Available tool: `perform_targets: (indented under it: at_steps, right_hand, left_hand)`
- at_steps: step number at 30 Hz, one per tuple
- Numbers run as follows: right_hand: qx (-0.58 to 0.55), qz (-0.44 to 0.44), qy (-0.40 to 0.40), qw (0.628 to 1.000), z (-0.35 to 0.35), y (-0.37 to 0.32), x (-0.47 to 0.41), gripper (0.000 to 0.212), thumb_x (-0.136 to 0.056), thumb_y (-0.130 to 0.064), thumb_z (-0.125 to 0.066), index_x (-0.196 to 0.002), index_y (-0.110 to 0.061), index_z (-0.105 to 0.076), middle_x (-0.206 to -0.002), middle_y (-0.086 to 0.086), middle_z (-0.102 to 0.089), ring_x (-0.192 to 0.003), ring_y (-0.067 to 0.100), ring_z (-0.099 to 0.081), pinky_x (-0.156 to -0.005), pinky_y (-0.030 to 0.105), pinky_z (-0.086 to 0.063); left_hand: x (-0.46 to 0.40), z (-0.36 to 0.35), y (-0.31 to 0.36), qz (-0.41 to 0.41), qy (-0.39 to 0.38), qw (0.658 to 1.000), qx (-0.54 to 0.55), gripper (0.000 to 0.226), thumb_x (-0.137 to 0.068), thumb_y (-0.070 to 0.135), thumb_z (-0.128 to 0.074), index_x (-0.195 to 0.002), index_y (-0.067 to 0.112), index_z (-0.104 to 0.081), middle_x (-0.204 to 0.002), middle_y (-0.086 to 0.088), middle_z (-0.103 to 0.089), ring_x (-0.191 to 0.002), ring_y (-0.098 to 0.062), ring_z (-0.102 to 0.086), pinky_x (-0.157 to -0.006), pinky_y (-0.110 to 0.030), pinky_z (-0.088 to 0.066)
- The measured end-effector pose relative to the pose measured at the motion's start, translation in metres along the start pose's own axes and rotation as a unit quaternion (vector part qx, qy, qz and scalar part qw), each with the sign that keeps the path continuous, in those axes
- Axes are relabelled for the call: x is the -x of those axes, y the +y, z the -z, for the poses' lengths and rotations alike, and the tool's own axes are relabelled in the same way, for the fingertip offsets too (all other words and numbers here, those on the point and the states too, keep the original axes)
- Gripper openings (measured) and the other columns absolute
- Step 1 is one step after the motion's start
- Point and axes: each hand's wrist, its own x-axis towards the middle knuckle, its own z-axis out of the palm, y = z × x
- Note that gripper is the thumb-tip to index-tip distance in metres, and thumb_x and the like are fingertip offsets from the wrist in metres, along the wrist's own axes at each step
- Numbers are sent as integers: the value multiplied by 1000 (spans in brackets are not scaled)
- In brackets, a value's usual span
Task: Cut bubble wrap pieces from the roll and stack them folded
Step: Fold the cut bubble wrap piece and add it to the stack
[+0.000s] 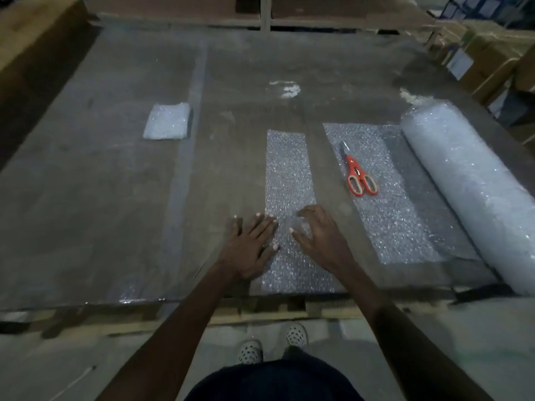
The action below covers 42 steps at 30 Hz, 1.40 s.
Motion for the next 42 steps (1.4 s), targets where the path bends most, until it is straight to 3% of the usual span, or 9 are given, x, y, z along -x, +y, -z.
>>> perform_targets:
  at_steps: [5,10,16,21,23,25,28,33,42]
  right_hand:
    - [-19,83,-37,996,14,-12,52,17,-91,-32,-71,-92,-18,-63,-95,-5,-58,-86,14,-53,-74,40,-51]
    - [28,128,-89,987,16,-17,91,39,-88,-44,-73,-108,-12,-69,-109,3,-63,-100,20,-58,-79,33,-52]
    - [22,132,-113,985,22,-20,94,16,-94,-23,-63,-103,-12,-71,-108,5,-65,-97,23,-62,-78,39,-55]
    - [-46,37,-88,994,34,-24,76,8,-93,-18,-70,-97,-15,-76,-97,-7,-71,-85,5,-63,-77,29,-55]
    - [-100,-15,-69,992,37,-24,62,8,-93,-16,-72,-98,-15,-78,-95,-13,-72,-83,-1,-65,-77,22,-53]
    - [-160,-72,-55,983,40,-22,44,8,-93,-13,-73,-96,-19,-78,-90,-16,-73,-83,-2,-67,-77,21,-52]
    - [-266,-134,-32,954,44,-16,14,9,-93,-11,-72,-96,-17,-78,-90,-8,-77,-81,6,-69,-76,27,-55]
    - [-374,-166,-11,912,54,2,-40,8,-88,-5,-77,-95,-10,-76,-84,-3,-75,-71,5,-66,-66,20,-53]
    - [-396,-217,-6,892,59,70,-122,14,-88,-8,-79,-87,-22,-76,-74,-8,-73,-62,0,-61,-56,17,-49]
  left_hand:
    - [-3,-4,-7,-18,9,1000,-19,77,-95,62,-4,-160,23,-12,-168,8,-5,-154,-17,5,-118,-62,5]
    - [-3,-5,-9,-24,22,999,-15,74,-97,60,-9,-160,23,-16,-167,7,-10,-154,-18,0,-116,-60,8]
    - [-1,0,-12,-40,39,998,24,71,-98,59,-17,-158,23,-23,-166,5,-19,-155,-20,-1,-117,-61,11]
    - [1,20,-15,-40,67,978,196,62,-94,59,-38,-139,20,-58,-148,-3,-51,-148,-21,-30,-121,-48,-10]
    - [3,35,-11,-27,69,925,372,44,-91,56,-58,-117,24,-74,-123,-1,-70,-124,-19,-60,-107,-38,-42]
    - [1,46,-7,-7,62,861,505,15,-91,38,-71,-100,30,-79,-102,6,-76,-99,-13,-71,-86,-32,-54]
    - [-11,53,-8,8,76,829,554,11,-87,9,-74,-94,17,-79,-91,7,-77,-84,-6,-70,-79,-22,-55]
    - [-51,58,-18,72,143,813,559,14,-85,2,-74,-88,-12,-73,-80,-8,-70,-70,-5,-59,-67,-18,-48]
    - [-132,66,-42,146,171,814,535,12,-88,1,-71,-95,9,-75,-76,16,-72,-75,5,-62,-70,-12,-48]
